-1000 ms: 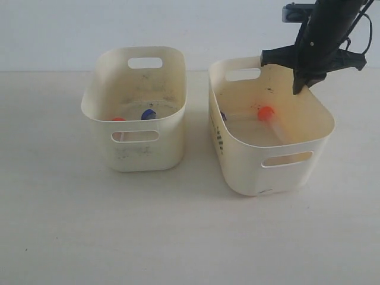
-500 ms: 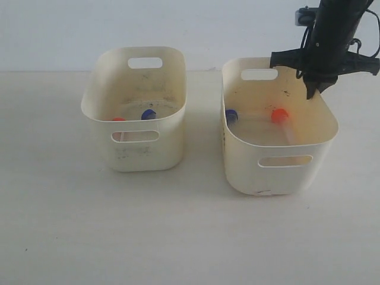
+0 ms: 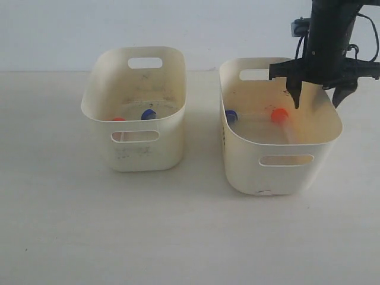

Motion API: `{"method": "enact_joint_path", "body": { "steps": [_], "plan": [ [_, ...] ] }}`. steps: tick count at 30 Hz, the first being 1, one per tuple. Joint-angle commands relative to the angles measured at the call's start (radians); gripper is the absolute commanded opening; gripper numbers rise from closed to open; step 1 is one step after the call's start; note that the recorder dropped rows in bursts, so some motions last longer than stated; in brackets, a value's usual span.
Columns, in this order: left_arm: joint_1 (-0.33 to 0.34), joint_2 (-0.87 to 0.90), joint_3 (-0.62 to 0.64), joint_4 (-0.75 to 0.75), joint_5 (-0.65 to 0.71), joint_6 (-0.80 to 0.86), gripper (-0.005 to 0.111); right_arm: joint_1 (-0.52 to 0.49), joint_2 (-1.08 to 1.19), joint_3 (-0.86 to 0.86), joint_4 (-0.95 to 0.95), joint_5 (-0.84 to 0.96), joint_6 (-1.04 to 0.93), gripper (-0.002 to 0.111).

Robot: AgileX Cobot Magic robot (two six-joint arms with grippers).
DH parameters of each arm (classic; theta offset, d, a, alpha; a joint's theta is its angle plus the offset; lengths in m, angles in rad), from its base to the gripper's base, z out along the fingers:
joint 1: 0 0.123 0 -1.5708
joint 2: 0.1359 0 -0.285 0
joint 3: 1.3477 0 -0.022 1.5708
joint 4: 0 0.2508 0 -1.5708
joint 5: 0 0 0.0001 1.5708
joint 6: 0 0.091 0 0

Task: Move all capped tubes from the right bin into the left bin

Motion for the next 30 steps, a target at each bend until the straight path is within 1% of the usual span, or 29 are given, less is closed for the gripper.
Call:
{"method": "enact_joint_path", "body": {
  "steps": [1,5,9,10,11,12,13,15,16,18,19,22,30],
  "plan": [
    [-0.001,0.004,-0.004,-0.003,-0.005,0.001,0.004,0.001,-0.006,0.001,-0.034,0.006,-0.002,0.072],
    [-0.001,0.004,-0.004,-0.003,-0.005,0.001,0.004,0.001,-0.059,-0.002,-0.053,-0.018,-0.002,0.071],
    [-0.001,0.004,-0.004,-0.003,-0.005,0.001,0.004,0.001,-0.176,-0.002,-0.036,-0.111,-0.002,0.071],
    [-0.001,0.004,-0.004,-0.003,-0.005,0.001,0.004,0.001,-0.203,-0.002,0.024,-0.131,-0.015,0.071],
    [-0.001,0.004,-0.004,-0.003,-0.005,0.001,0.004,0.001,-0.213,-0.002,0.103,-0.151,-0.065,0.069],
    [-0.001,0.004,-0.004,-0.003,-0.005,0.001,0.004,0.009,-0.215,-0.002,0.139,-0.161,-0.095,0.065],
    [-0.001,0.004,-0.004,-0.003,-0.005,0.001,0.004,0.025,-0.21,-0.002,0.163,-0.168,-0.131,0.054],
    [-0.001,0.004,-0.004,-0.003,-0.005,0.001,0.004,0.073,-0.188,-0.002,0.165,-0.17,-0.184,0.037],
    [-0.001,0.004,-0.004,-0.003,-0.005,0.001,0.004,0.087,-0.174,-0.002,0.165,-0.17,-0.196,0.033],
    [-0.001,0.004,-0.004,-0.003,-0.005,0.001,0.004,0.112,-0.129,-0.002,0.159,-0.17,-0.198,0.035],
    [-0.001,0.004,-0.004,-0.003,-0.005,0.001,0.004,0.114,-0.1,-0.002,0.159,-0.17,-0.198,0.04],
    [-0.001,0.004,-0.004,-0.003,-0.005,0.001,0.004,0.114,-0.05,-0.002,0.137,-0.159,-0.198,0.048],
    [-0.001,0.004,-0.004,-0.003,-0.005,0.001,0.004,0.114,0.022,-0.002,0.083,-0.149,-0.196,0.049]
  ]
}}
